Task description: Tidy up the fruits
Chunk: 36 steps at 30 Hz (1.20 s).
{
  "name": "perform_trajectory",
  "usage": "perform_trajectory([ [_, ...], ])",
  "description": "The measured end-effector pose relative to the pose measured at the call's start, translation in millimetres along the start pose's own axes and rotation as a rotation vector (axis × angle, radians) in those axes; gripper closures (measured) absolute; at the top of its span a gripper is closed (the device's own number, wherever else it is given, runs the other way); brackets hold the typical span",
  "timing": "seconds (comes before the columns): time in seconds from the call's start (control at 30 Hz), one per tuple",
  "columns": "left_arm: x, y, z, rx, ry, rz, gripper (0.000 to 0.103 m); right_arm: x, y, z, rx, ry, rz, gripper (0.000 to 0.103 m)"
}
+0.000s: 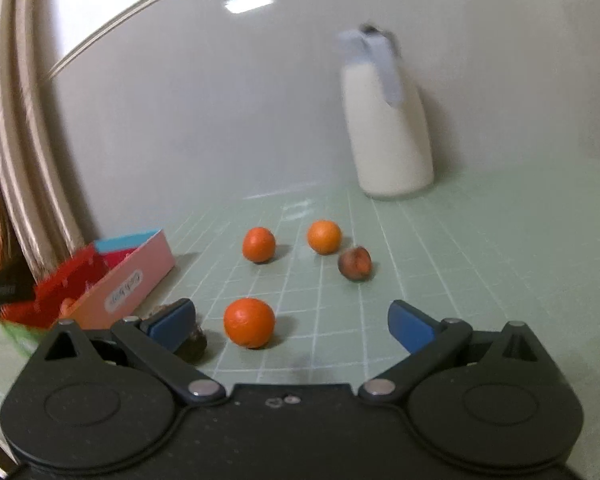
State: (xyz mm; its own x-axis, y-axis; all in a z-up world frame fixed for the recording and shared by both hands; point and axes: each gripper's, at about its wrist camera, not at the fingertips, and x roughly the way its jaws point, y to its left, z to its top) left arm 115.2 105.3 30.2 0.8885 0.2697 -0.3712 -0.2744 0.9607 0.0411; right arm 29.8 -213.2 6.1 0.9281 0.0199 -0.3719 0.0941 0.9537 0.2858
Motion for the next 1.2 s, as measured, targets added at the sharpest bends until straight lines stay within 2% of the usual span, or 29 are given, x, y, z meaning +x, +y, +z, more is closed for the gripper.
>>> perform_trajectory([
  [0.07,-7.7,-2.2,-0.5,0.024,-0.025,0.007,0.005,2.1,-15.9,0.6,0.106,0.019,0.047,0.0],
  [0.13,-16.1,-1.1,-0.3,0.027,-0.054,0.025,0.0,0.2,-20.2,0.7,0.126,0.009,0.02,0.0],
  [0.27,-24.4,4.6,-0.6,0.028,-0.054,0.016,0.0,-4.3,-10.1,-0.5,0.036,-0.02,-0.022,0.0],
  [0.37,-29.0,11.3,-2.3,0.0,-0.038,0.002,0.0,3.7,-12.0,-2.1,0.056,0.046,-0.029,0.0],
  [0.47,-30.7,15.2,-3.3,-0.015,-0.039,-0.003,0.0,10.3,-21.2,-4.5,0.141,0.1,0.036,0.0],
  [0.6,-27.3,15.6,-4.9,-0.029,-0.018,-0.016,0.0,19.2,-14.5,-5.0,0.111,0.164,0.066,0.0],
  [0.8,-26.6,12.2,-5.9,-0.041,-0.011,-0.038,0.0,22.7,-7.8,11.5,0.001,0.094,0.003,0.001],
  [0.93,-26.5,7.7,-7.7,-0.032,-0.011,-0.042,0.0,35.0,-18.3,21.2,0.005,0.088,-0.051,0.01],
  [0.97,-26.2,6.4,-7.4,-0.03,-0.01,-0.043,0.0,38.7,-21.1,22.8,0.012,0.088,-0.066,0.016],
  [1.0,-25.7,4.9,-7.5,-0.028,-0.008,-0.046,0.0,43.1,-23.6,24.8,0.017,0.089,-0.077,0.028],
  [1.03,-25.1,3.8,-7.7,-0.026,-0.007,-0.047,0.0,48.2,-25.4,26.7,0.02,0.096,-0.089,0.034],
  [1.17,-24.4,-0.7,-8.2,-0.017,-0.011,-0.038,0.0,64.6,-30.8,30.8,0.033,0.111,-0.113,0.035],
  [1.2,-24.5,-1.4,-8.5,-0.015,-0.014,-0.032,0.0,68.6,-31.3,31.2,0.031,0.117,-0.117,0.039],
])
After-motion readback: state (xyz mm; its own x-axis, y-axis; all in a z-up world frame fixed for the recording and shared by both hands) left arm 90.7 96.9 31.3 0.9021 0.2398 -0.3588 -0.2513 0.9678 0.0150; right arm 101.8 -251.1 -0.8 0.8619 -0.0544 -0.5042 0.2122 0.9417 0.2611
